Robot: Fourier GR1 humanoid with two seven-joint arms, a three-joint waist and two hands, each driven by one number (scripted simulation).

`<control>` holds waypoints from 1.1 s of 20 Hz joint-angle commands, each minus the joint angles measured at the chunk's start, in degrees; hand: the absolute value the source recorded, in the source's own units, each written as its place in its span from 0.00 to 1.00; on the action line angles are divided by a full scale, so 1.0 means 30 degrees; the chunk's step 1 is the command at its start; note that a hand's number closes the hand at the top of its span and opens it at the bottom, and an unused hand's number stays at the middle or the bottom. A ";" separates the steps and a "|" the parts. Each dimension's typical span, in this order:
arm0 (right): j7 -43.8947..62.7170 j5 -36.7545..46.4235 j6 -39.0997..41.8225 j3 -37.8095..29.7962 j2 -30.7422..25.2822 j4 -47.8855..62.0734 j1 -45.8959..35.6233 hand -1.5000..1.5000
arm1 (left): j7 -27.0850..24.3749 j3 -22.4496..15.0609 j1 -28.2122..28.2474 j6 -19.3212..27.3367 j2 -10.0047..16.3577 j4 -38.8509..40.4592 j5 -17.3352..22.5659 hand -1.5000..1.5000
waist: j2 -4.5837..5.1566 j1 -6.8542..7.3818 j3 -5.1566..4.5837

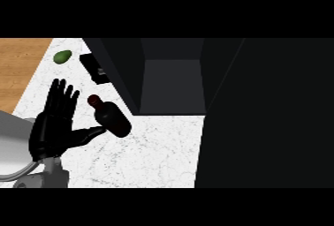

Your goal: Pick up the wine, place it into the cabinet and close the cabinet

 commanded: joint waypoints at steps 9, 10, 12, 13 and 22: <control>0.0808 -0.2934 0.0554 -0.2933 -0.0892 -0.1683 -0.0537 0.00 | -0.2799 0.0522 -0.0717 -0.2065 0.0140 0.4356 0.0481 0.00 | 0.0022 0.0018 0.0006; 0.1253 -0.0916 0.0132 -0.0495 -0.0171 -0.2726 0.0198 0.00 | -0.2833 0.0381 -0.0173 -0.2345 0.0138 0.4134 0.0520 0.00 | -0.0004 0.0020 0.0000; 0.0794 -0.0233 0.0002 0.0201 0.0306 -0.2029 0.0580 0.00 | -0.3948 -0.0073 0.0466 -0.2597 -0.0439 0.4799 0.0211 0.00 | -0.0002 0.0050 0.0001; 0.1235 -0.1630 -0.0096 -0.1659 -0.0266 -0.1540 -0.1315 0.00 | -0.5049 -0.0004 -0.0409 -0.2402 -0.0825 0.5993 -0.0028 0.00 | 0.0020 0.0032 -0.0003; 0.1311 -0.0189 -0.0177 -0.0085 0.0143 -0.1174 -0.1333 0.00 | -0.6363 0.0423 -0.1644 -0.2824 -0.0491 0.8951 -0.0157 0.00 | 0.0018 0.0048 -0.0003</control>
